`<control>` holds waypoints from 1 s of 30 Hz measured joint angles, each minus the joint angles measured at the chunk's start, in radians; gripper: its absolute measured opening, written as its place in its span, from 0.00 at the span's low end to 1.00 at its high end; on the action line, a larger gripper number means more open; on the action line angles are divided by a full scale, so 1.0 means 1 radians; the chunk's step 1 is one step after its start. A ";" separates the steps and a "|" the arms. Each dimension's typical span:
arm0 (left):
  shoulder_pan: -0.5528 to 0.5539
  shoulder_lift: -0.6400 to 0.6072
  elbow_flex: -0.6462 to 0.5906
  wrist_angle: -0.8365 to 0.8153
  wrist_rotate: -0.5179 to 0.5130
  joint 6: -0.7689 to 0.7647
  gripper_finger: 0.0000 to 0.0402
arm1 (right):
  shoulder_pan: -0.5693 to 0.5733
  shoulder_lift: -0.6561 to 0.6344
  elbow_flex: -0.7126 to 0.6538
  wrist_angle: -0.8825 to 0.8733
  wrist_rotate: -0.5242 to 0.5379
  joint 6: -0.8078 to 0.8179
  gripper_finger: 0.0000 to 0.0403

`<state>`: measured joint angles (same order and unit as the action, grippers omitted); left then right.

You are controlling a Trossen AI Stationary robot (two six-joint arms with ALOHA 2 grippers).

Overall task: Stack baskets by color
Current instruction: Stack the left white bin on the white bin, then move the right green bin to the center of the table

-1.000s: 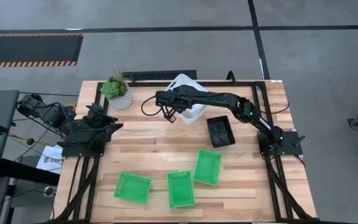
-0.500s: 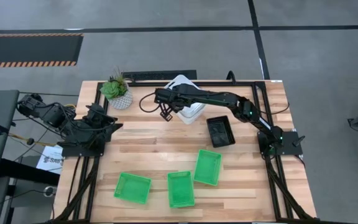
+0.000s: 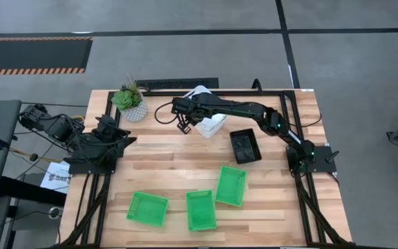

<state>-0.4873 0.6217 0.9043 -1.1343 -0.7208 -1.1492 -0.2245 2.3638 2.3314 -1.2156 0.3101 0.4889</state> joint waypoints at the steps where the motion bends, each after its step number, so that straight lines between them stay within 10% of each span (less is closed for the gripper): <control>1: 0.000 0.000 0.000 0.000 0.000 0.000 0.56 | -0.001 0.000 0.000 0.000 0.000 0.000 0.22; 13: 0.000 0.000 0.000 0.000 -0.001 -0.008 0.56 | -0.019 -0.044 0.024 -0.040 0.003 -0.090 0.43; 30: 0.000 0.000 0.000 0.000 -0.002 -0.006 0.56 | 0.211 -0.410 -0.093 -0.354 -0.018 -0.067 0.41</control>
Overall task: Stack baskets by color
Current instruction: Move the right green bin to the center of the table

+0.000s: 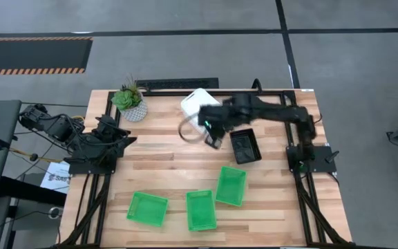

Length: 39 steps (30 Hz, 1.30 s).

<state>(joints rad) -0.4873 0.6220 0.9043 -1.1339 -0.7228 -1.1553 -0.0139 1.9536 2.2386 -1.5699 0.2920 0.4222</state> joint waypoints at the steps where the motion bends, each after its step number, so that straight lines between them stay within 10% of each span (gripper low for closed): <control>1: 0.000 0.000 0.000 0.000 -0.001 0.000 0.56 | 0.034 -0.022 -0.027 0.000 -0.002 0.033 0.41; 14: 0.000 0.000 0.000 0.000 -0.025 0.012 0.56 | 0.571 -0.163 -0.457 0.019 -0.002 0.730 0.41; 23: 0.000 0.000 0.000 0.000 -0.051 0.012 0.56 | 0.729 -0.146 -0.802 0.403 -0.109 1.156 0.41; 30: 0.000 0.000 0.000 0.000 -0.051 0.026 0.56 | 0.648 -0.147 -0.971 0.546 -0.098 1.111 0.41; 39: 0.000 0.000 0.000 0.000 -0.052 0.026 0.56 | 0.368 -0.147 -0.989 0.705 0.079 0.636 0.41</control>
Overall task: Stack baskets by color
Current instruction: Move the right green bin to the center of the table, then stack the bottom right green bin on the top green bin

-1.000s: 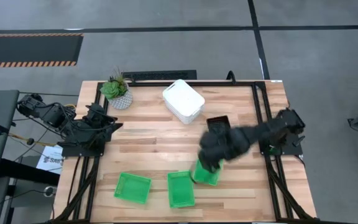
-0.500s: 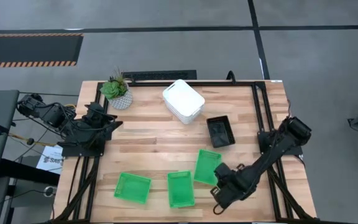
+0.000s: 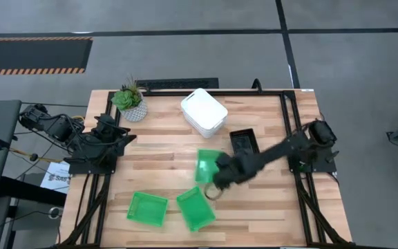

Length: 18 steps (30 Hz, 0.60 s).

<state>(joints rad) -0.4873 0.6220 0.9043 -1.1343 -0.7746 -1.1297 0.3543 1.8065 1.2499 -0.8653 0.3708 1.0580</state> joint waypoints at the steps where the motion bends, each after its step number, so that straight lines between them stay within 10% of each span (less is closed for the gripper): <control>1: 0.000 0.000 0.000 0.000 0.000 0.000 0.56 | -0.035 0.000 0.000 0.026 0.013 -0.061 0.41; 9: 0.000 0.000 0.000 0.000 0.000 0.000 0.56 | -0.205 -0.012 0.005 0.121 -0.027 -0.231 0.41; 18: 0.000 0.000 0.000 0.000 0.008 0.019 0.56 | -0.054 -0.003 0.018 0.425 -0.211 -0.021 0.41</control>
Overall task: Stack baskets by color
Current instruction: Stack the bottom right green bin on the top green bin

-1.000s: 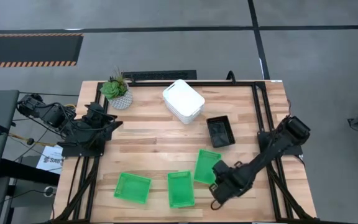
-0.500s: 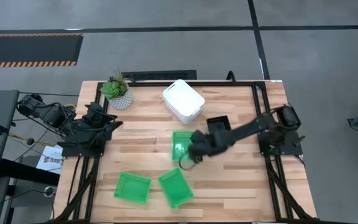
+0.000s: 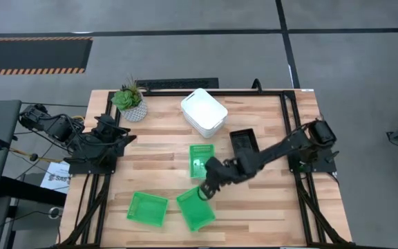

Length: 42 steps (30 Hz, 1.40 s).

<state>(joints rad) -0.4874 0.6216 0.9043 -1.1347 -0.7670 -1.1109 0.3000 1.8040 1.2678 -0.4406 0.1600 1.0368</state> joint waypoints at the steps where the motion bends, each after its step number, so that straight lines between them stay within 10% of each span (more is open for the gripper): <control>1: 0.000 0.000 0.000 0.000 0.000 0.003 0.56 | 0.018 0.001 -0.001 0.012 0.001 0.014 0.41; 42: 0.000 0.000 0.000 0.000 0.055 0.044 0.56 | 0.235 0.149 0.030 0.197 0.179 0.250 0.41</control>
<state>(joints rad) -0.4877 0.6219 0.9043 -1.1351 -0.7121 -1.0668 0.5350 1.9530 1.2980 -0.2441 0.3386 1.2865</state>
